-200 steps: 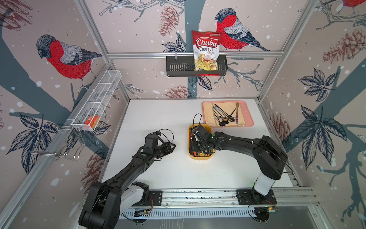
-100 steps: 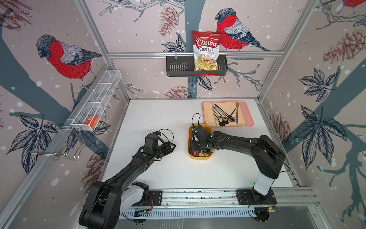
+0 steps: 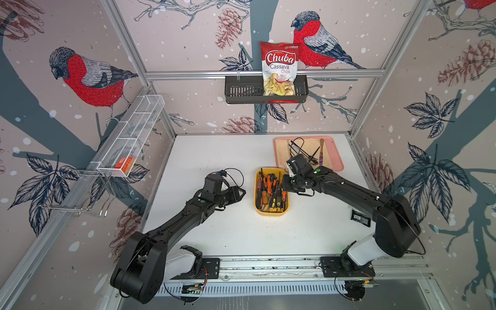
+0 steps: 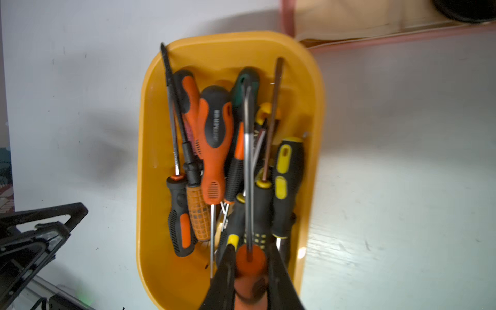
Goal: Take out the screwdriver from the storage box
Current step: Pick up the screwdriver from the storage box, then place the screwdriver at the center of the board.
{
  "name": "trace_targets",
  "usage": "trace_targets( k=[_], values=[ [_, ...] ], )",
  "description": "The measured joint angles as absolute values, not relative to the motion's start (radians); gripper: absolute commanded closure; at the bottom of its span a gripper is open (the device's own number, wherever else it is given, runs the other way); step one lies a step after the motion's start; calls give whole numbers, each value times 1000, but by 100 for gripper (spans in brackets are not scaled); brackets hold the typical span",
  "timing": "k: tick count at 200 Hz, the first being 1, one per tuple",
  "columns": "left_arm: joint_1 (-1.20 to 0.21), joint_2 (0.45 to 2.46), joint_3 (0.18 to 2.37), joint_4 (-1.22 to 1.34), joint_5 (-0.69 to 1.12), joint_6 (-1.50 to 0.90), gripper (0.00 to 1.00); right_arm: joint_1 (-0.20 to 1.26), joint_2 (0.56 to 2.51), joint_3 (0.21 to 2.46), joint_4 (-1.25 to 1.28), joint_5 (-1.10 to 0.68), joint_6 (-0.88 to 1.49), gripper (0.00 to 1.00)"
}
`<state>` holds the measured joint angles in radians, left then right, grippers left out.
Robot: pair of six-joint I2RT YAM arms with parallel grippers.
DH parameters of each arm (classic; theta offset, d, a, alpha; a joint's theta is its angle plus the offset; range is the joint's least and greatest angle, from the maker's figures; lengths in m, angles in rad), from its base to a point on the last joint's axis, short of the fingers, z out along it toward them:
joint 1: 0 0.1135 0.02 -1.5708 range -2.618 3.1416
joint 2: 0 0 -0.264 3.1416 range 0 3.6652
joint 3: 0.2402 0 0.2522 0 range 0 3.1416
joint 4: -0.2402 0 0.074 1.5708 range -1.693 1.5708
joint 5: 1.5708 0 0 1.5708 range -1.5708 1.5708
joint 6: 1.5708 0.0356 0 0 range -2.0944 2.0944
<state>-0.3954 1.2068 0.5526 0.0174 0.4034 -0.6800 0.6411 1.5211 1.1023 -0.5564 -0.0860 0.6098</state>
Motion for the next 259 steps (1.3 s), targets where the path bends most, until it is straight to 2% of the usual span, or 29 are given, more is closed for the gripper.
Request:
trace_targets(
  k=[53, 119, 203, 259],
  values=[
    [-459, 1254, 589, 18, 377, -681, 47, 496, 1503, 999, -623, -93, 548, 87],
    [-482, 1269, 596, 17, 356, -683, 47, 478, 1652, 988, -574, -115, 498, 86],
    [-484, 1270, 616, 8, 332, -683, 47, 483, 1739, 1014, -526, -108, 497, 65],
    [-491, 1272, 667, -39, 310, -683, 47, 477, 1683, 1025, -533, -101, 497, 63]
  ],
)
